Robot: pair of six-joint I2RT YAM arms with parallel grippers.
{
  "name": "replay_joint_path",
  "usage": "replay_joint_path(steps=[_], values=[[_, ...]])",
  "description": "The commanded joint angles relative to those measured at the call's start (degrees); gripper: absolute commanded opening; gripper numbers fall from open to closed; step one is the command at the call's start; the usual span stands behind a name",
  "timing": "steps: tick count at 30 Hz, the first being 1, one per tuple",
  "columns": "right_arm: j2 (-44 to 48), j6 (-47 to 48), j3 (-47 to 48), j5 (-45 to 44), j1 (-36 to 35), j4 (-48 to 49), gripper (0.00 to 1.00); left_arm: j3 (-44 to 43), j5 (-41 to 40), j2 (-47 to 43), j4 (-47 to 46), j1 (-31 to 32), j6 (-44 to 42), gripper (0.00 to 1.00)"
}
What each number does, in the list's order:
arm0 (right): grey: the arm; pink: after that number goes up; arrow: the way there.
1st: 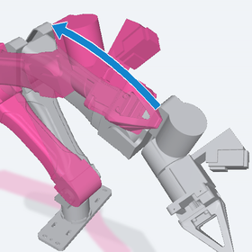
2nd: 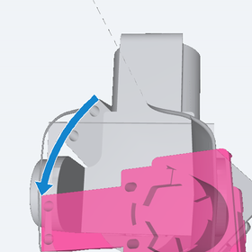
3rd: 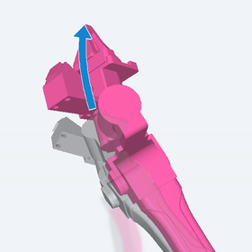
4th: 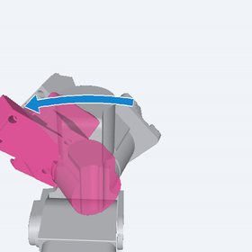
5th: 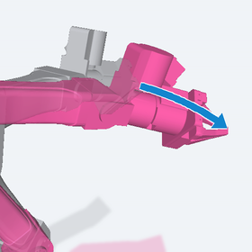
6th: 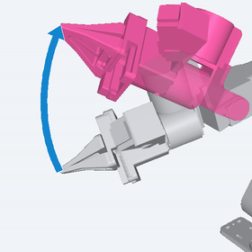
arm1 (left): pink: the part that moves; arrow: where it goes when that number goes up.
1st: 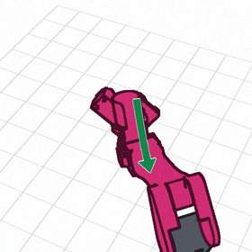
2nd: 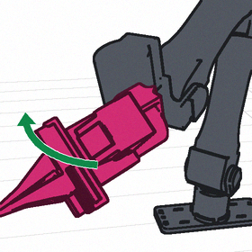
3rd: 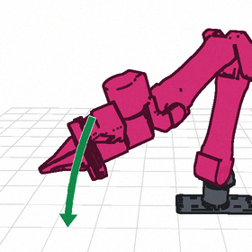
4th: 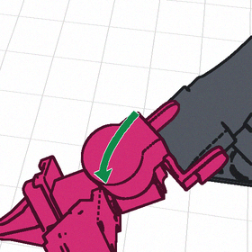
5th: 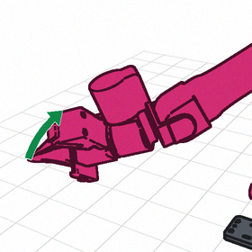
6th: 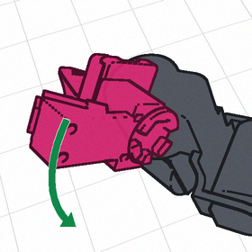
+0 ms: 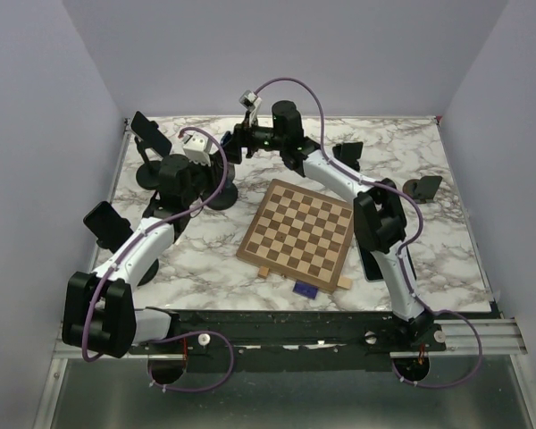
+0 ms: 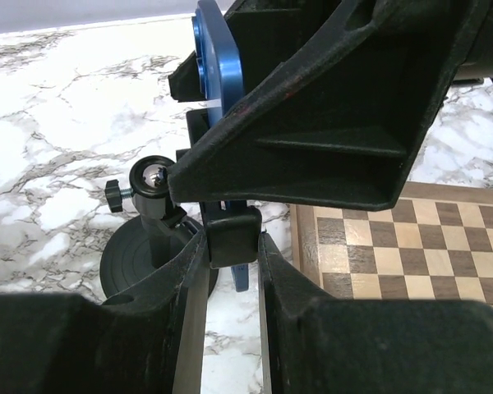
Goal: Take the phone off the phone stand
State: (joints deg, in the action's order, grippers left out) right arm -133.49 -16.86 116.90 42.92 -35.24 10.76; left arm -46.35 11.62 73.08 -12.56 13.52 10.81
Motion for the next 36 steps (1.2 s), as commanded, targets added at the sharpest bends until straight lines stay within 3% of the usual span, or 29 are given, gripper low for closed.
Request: replay_joint_path(steps=[1,4,7,13,16,20,22,23,25,27,29,36], values=[[2.97,-6.41,-0.99,-11.18,-0.68,-1.41,0.01,-1.43,-5.48,1.07,6.04,0.02,0.5,0.16],[3.01,-6.2,-0.24,-11.57,-0.96,-2.71,0.01,-2.59,-5.75,2.22,6.78,-0.07,1.38,0.41],[2.5,-6.09,1.14,-11.82,-1.23,-4.04,0.01,-3.7,-5.43,3.29,7.16,-0.07,2.03,0.53],[2.09,-5.5,2.19,-12.24,-1.49,-5.31,0.01,-3.77,-6.05,3.1,7.22,-0.25,2.32,0.6],[1.92,-5.06,2.61,-12.03,-1.6,-5.87,0.01,-3.5,-5.26,2.45,6.78,-0.58,2.53,0.75],[1.74,-4.27,2.96,-12.33,-1.75,-6.93,0.01,-3.11,-3.46,1.6,5.56,-1.24,4.16,0.82],[1.91,-3.99,2.97,-12.41,-1.89,-7.2,0.01,-3.18,-2.48,1.46,5.01,-1.68,4.76,0.82],[1.92,-4.0,2.98,-12.42,-2.02,-7.25,0.01,-3.35,-2.03,1.58,4.97,-1.94,4.75,0.77],[1.83,-4.06,3.36,-12.22,-2.15,-7.45,0.01,-3.75,-1.54,1.62,4.89,-2.52,4.81,0.53],[1.61,-3.94,4.12,-12.33,-2.33,-8.14,0.01,-3.49,-0.06,1.45,3.6,-3.2,5.41,0.46],[1.57,-3.83,4.69,-12.57,-2.52,-8.72,0.01,-3.95,1.27,1.92,3.48,-3.26,5.2,0.48],[1.13,-2.79,6.05,-13.56,-3.64,-10.44,0.01,-4.28,2.19,1.63,3.12,-3.23,4.92,0.67]])
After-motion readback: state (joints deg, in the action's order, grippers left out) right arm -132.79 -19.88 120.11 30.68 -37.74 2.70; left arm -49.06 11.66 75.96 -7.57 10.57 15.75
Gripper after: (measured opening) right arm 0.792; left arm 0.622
